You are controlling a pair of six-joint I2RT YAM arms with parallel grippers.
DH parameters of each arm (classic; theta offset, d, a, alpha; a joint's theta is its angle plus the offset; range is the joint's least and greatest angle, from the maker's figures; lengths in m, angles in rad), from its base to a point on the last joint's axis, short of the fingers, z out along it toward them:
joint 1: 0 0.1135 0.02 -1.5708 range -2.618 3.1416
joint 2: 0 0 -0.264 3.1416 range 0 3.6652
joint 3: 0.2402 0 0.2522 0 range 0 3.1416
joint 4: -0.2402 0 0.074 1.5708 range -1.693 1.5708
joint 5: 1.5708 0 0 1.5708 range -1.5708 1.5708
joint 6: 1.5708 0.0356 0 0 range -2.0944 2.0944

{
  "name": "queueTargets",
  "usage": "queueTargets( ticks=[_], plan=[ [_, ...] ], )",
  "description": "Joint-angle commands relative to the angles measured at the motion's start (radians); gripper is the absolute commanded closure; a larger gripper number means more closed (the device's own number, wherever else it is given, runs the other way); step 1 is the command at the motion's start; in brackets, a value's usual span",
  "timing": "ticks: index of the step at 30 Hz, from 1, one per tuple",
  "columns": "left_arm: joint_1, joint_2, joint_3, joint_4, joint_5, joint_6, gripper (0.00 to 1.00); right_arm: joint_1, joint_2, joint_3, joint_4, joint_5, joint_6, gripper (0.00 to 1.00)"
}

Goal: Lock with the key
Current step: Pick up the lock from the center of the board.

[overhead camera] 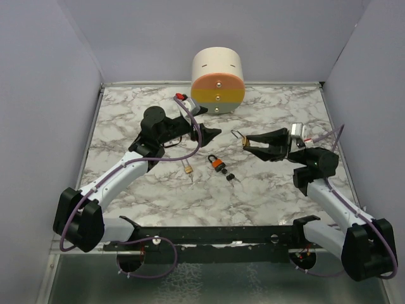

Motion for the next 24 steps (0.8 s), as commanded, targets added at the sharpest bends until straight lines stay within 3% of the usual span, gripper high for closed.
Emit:
queueTargets(
  ticks=[1, 8, 10, 14, 18, 21, 24],
  plan=[
    [-0.004, 0.016, 0.035, -0.003, 0.109, -0.007, 0.01, 0.007, -0.083, -0.013, -0.171, 0.042, -0.113, 0.99],
    [-0.006, 0.045, 0.052, 0.039, 0.172, -0.049, 0.01, 0.007, -0.086, -0.062, -0.184, 0.052, -0.121, 0.99],
    [-0.005, 0.039, 0.051, 0.044, 0.195, -0.045, 0.06, 0.007, -0.07, -0.074, -0.159, 0.054, -0.109, 0.99],
    [-0.005, 0.024, 0.049, 0.061, 0.242, -0.044, 0.26, 0.007, -0.044, -0.085, -0.105, 0.041, -0.079, 0.99],
    [-0.006, 0.013, 0.043, 0.093, 0.353, -0.047, 0.28, 0.007, -0.042, -0.092, -0.089, 0.045, -0.076, 0.99],
    [-0.008, 0.004, 0.03, 0.127, 0.464, -0.039, 0.35, 0.007, -0.058, -0.1, -0.1, 0.072, -0.091, 0.99],
    [-0.009, -0.002, 0.023, 0.144, 0.486, -0.039, 0.34, 0.007, -0.071, -0.104, -0.114, 0.09, -0.101, 0.99]
  ],
)
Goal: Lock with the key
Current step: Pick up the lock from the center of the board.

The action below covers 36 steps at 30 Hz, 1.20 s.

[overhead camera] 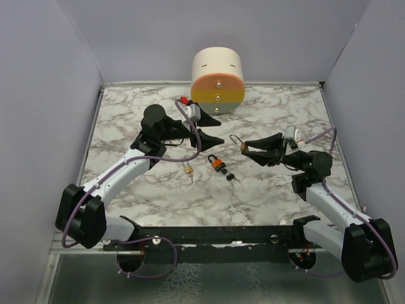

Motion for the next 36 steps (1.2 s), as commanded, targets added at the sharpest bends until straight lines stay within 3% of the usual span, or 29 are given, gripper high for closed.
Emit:
queueTargets(
  ticks=[1, 7, 10, 32, 36],
  plan=[
    [-0.007, -0.04, -0.007, 0.078, 0.127, 0.0, 0.33, 0.004, -0.03, -0.014, 0.022, 0.055, -0.011, 0.99],
    [-0.011, 0.007, 0.021, 0.14, 0.143, -0.092, 0.43, 0.004, -0.028, -0.023, 0.041, 0.07, -0.007, 0.99],
    [-0.024, 0.035, 0.035, 0.164, 0.132, -0.125, 0.6, 0.008, -0.029, -0.038, 0.063, 0.099, -0.015, 0.99],
    [-0.076, 0.103, 0.084, 0.23, 0.1, -0.206, 0.62, 0.053, -0.058, -0.047, -0.012, 0.19, -0.122, 0.99],
    [-0.081, 0.117, 0.089, 0.234, 0.092, -0.208, 0.66, 0.056, -0.056, -0.045, -0.014, 0.191, -0.124, 0.99]
  ],
)
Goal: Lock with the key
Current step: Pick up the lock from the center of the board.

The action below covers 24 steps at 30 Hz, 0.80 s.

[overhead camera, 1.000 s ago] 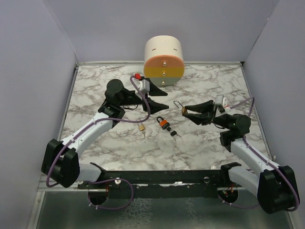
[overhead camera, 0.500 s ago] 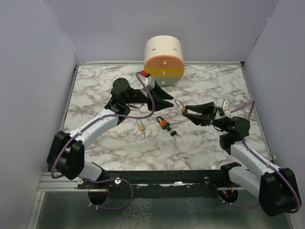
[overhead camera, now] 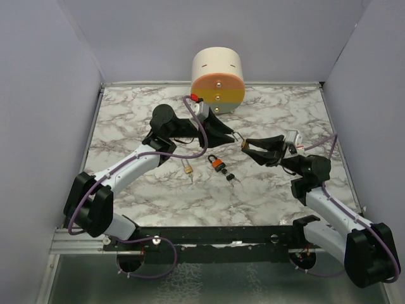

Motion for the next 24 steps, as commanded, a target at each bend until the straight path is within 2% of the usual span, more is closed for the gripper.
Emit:
queueTargets(
  ticks=[1, 8, 12, 19, 22, 24],
  plan=[
    [-0.01, 0.024, 0.033, 0.036, -0.006, -0.013, 0.67, 0.01, -0.006, 0.007, -0.005, 0.037, -0.019, 0.99],
    [-0.014, 0.045, 0.044, 0.041, -0.01, -0.024, 0.78, 0.015, -0.007, 0.009, -0.012, 0.04, -0.021, 0.99],
    [-0.017, 0.046, 0.048, 0.046, -0.017, -0.028, 0.94, 0.019, -0.004, 0.012, -0.027, 0.044, -0.029, 0.99],
    [-0.019, 0.022, 0.039, 0.051, -0.026, -0.019, 0.95, 0.021, 0.015, 0.041, -0.09, 0.055, -0.046, 0.98],
    [-0.017, 0.012, 0.042, 0.05, -0.011, 0.0, 0.96, 0.021, 0.029, 0.065, -0.13, 0.04, -0.047, 0.79],
    [-0.014, 0.009, 0.044, 0.042, -0.003, 0.015, 0.96, 0.021, 0.029, 0.073, -0.147, 0.036, -0.045, 0.7]
  ],
)
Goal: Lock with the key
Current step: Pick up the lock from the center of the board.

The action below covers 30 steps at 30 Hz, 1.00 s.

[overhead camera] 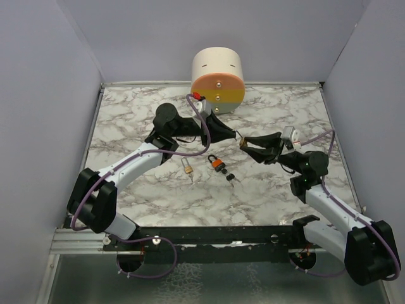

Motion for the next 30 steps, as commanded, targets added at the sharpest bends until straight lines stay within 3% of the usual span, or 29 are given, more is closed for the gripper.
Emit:
queueTargets(
  ticks=[1, 13, 22, 30],
  plan=[
    [-0.003, -0.034, 0.03, 0.029, 0.023, 0.029, 0.96, 0.006, 0.011, 0.046, -0.08, 0.013, -0.011, 0.67],
    [0.052, -0.011, 0.059, -0.041, 0.178, 0.068, 0.97, 0.007, -0.05, 0.089, -0.25, 0.008, -0.048, 0.35],
    [0.081, 0.012, 0.089, -0.089, 0.214, 0.092, 0.97, 0.007, -0.009, 0.095, -0.191, -0.063, 0.001, 0.38],
    [0.084, 0.025, 0.103, -0.115, 0.231, 0.11, 0.97, 0.008, 0.079, 0.12, -0.082, -0.134, 0.087, 0.57]
  ],
)
